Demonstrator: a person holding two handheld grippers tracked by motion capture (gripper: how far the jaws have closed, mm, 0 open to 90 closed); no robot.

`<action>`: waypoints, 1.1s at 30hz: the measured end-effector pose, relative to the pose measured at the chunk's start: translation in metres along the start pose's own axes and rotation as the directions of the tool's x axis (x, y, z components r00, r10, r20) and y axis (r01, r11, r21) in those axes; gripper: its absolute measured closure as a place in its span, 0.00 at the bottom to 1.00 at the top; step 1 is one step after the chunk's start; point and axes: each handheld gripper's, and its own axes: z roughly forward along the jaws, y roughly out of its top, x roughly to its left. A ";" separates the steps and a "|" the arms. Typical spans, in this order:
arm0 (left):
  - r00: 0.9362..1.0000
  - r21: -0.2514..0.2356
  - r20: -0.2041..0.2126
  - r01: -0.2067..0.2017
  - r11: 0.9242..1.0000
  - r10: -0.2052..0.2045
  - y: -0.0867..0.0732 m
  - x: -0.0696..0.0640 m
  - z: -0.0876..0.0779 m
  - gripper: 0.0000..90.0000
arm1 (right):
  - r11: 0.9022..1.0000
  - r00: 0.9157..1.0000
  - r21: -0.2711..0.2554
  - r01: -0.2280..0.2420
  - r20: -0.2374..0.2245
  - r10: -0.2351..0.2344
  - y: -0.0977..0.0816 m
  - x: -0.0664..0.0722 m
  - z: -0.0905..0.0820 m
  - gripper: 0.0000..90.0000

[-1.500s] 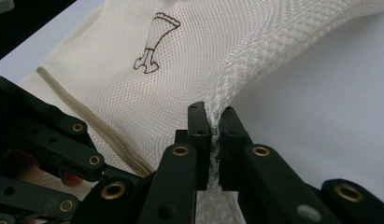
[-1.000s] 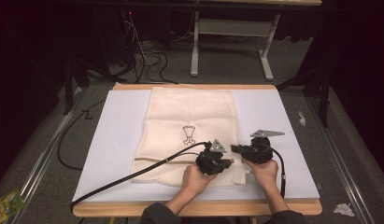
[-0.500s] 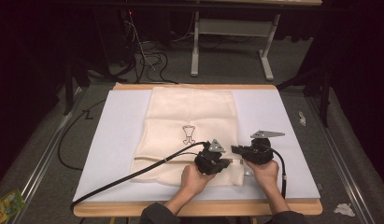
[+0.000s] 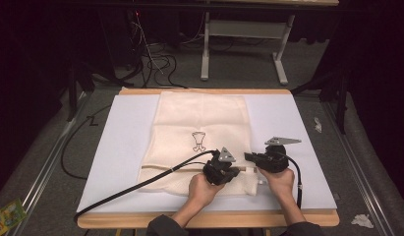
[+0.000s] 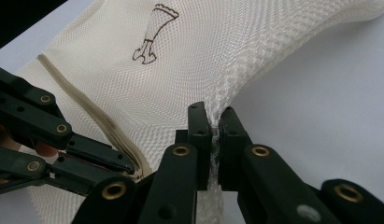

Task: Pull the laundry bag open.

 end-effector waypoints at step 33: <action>0.999 -0.019 -0.007 0.041 0.999 -0.042 -0.011 0.015 -0.019 0.97 | 1.000 1.000 0.020 0.008 0.023 -0.009 -0.003 -0.001 0.002 0.97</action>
